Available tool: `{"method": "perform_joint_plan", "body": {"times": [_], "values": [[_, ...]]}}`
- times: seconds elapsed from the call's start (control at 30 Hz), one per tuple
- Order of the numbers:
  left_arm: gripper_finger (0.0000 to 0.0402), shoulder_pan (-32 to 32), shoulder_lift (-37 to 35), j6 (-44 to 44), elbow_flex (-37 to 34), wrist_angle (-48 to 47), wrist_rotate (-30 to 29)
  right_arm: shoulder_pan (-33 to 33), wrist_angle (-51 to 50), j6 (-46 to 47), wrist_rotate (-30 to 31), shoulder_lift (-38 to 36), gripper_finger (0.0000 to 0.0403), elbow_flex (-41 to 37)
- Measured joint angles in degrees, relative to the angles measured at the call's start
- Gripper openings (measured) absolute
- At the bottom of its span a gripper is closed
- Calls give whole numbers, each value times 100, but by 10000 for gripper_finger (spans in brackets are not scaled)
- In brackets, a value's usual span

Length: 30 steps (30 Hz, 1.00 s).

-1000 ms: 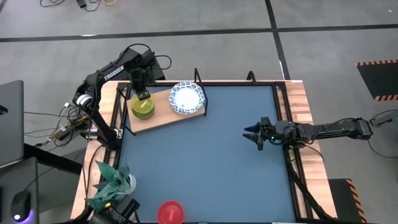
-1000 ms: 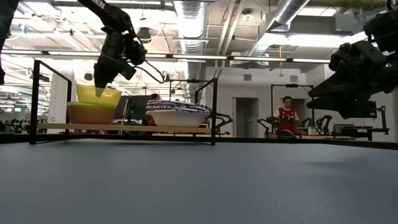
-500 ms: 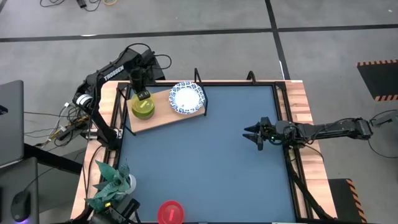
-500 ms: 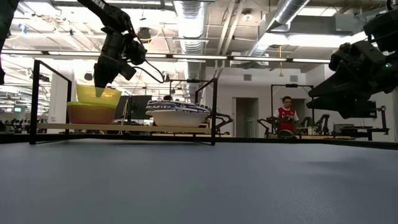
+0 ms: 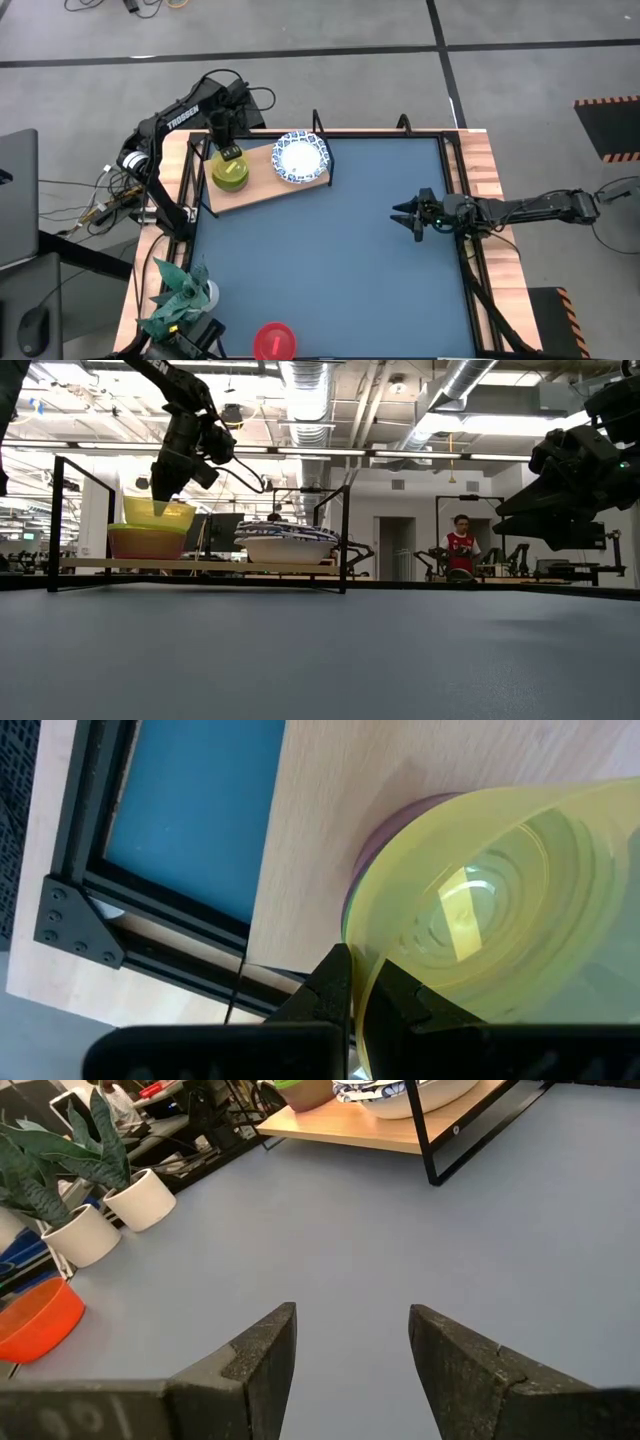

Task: Place and stack bowls onto a shelf
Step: Stack the yellow bowl on top of the other green bowl on the shelf

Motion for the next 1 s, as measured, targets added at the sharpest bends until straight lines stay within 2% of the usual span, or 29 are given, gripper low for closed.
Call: {"method": "perform_joint_plan", "body": {"times": [0.3,0.63,1.0], "values": [[0,0,2,-80,0,-87,-11,2,-2,-17,1,0,220,2],[0,0,4,-227,0,-275,-395,0,0,-80,1,0,220,1],[0,-29,17,-341,0,-244,-400,1,-2,-89,0,1,220,1]]}}
